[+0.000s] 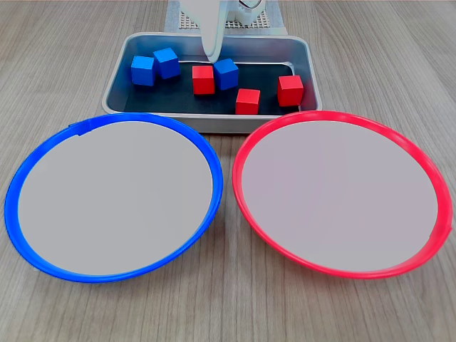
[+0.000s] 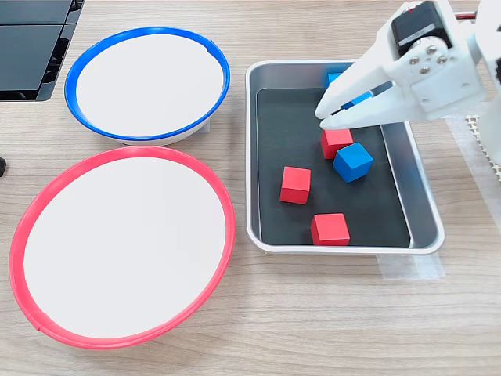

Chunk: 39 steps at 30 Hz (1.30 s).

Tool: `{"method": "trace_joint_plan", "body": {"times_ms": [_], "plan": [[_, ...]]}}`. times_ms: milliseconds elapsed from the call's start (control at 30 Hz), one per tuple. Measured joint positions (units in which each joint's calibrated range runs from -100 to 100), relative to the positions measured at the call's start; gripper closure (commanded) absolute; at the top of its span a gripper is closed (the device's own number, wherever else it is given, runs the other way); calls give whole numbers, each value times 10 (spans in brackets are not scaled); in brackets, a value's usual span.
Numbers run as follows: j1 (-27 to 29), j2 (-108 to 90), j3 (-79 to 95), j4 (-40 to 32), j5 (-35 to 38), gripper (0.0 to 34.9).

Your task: Move six blocks from tray to matching dishes

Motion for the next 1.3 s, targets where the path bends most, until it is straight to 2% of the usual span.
{"method": "trace_joint_plan", "body": {"times_ms": [500, 567, 633, 700, 733, 900, 967, 1033, 1100, 1300], "plan": [[-6, 0, 0, 0, 4, 341], [-13, 2, 0, -5, 17, 310], [-23, 26, -15, -5, 30, 239], [-43, 104, -79, 1, 38, 206], [-69, 191, -146, 24, 40, 168], [-135, 421, -305, 113, 35, 180], [-179, 506, -365, 149, 27, 184], [-194, 587, -417, 171, 13, 192], [-216, 639, -444, 175, 9, 192], [-224, 745, -509, 173, -15, 191]]}}
